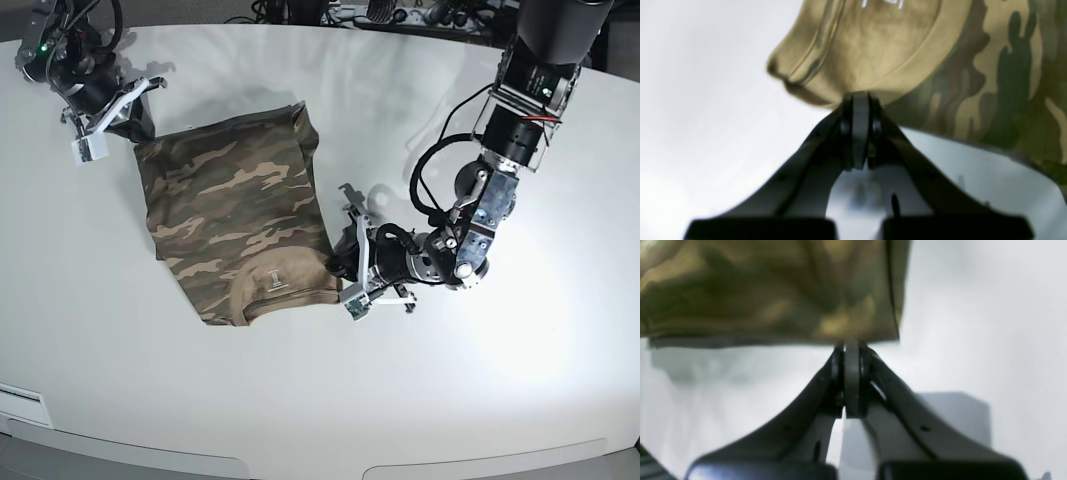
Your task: Fold the T-shirt properly
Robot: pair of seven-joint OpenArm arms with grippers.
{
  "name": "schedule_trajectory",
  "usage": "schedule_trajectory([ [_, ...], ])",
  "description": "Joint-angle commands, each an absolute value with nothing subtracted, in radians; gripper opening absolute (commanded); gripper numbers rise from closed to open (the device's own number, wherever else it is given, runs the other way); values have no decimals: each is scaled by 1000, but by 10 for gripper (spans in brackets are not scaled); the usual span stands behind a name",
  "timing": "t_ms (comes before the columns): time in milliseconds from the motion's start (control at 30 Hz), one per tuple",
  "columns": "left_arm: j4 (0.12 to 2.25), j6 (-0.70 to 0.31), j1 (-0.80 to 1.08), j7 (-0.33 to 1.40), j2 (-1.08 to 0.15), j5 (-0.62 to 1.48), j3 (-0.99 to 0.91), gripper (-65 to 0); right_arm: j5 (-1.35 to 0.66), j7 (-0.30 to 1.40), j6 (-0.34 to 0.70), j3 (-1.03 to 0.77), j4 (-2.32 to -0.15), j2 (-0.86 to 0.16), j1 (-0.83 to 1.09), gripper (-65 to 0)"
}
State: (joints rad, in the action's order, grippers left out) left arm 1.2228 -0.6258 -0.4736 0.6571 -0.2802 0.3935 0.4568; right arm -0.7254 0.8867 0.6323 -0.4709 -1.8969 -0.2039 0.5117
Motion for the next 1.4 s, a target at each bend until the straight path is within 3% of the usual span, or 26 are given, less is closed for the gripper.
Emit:
schedule_trajectory([
  [0,1243,-621,-506,676,-289,426,450,-650,-778,882,648,-494,-1939,-216,509,-650],
  [200,1327,-662,-560,922,-327,684,448,-650,-1006,959,660,-592,-2089,-216,507,-650],
  [267,1370,-698,-579,1009,-356,816,448,-650,-1087,1009,686,-615,-2129,-216,507,-650],
  [600,1630,-698,-543,1396,-537,1484,448,-650,-1460,1225,698,-737,-2180,-213,510,-650],
  [733,1760,-698,-456,1396,-617,1484,448,-650,-1484,1356,698,-784,-2180,-213,538,-650],
  [1033,2070,-698,-142,1396,-773,1484,425,-650,-1484,1361,698,-846,-2242,-213,713,-650],
  [1367,2190,-698,328,1396,-868,1484,185,-650,-1484,1396,698,-846,-2278,-213,957,-650],
])
